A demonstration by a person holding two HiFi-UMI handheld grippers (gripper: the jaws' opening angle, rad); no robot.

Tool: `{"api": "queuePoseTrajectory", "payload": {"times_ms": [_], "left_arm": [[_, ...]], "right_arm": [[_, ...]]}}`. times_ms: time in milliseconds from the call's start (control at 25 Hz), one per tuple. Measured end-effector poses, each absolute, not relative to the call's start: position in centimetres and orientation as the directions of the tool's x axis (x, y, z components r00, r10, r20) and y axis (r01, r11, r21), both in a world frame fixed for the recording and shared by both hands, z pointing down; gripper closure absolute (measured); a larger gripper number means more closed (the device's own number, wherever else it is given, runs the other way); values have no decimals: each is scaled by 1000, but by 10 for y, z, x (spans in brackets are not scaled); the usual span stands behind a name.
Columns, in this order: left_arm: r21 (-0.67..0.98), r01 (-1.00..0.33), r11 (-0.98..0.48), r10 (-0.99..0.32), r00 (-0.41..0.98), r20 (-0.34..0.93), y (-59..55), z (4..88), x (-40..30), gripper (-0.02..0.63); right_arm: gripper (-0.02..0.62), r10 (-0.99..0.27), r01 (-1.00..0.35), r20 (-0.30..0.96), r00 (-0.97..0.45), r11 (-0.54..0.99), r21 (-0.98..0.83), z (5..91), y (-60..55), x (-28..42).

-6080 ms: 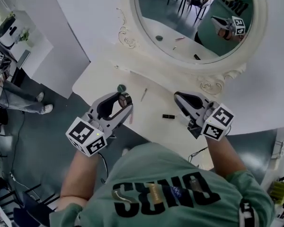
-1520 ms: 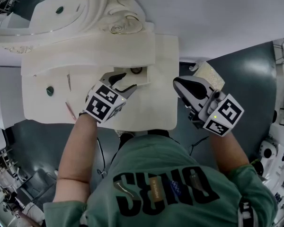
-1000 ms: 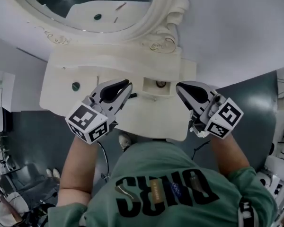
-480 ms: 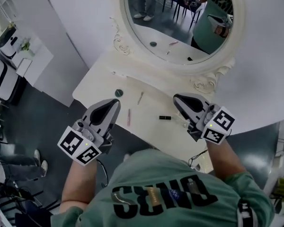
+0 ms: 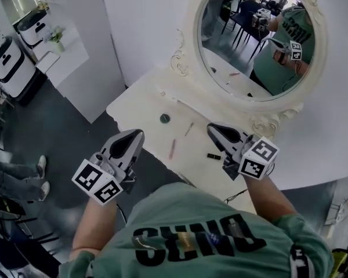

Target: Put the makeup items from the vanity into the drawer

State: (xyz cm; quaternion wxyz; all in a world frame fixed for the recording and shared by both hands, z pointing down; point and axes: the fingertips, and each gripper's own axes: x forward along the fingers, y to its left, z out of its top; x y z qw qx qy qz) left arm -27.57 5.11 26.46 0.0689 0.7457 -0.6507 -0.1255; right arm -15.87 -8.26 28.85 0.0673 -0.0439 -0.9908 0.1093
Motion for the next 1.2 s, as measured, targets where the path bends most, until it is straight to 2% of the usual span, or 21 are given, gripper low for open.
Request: {"api": "queuePoseTrajectory", "payload": {"times_ms": [1200], "left_arm": [[266, -944, -197, -980, 183, -75, 20, 272, -255, 598]], "right_arm": [[586, 53, 24, 152, -987, 983, -183, 296, -104, -140]]}}
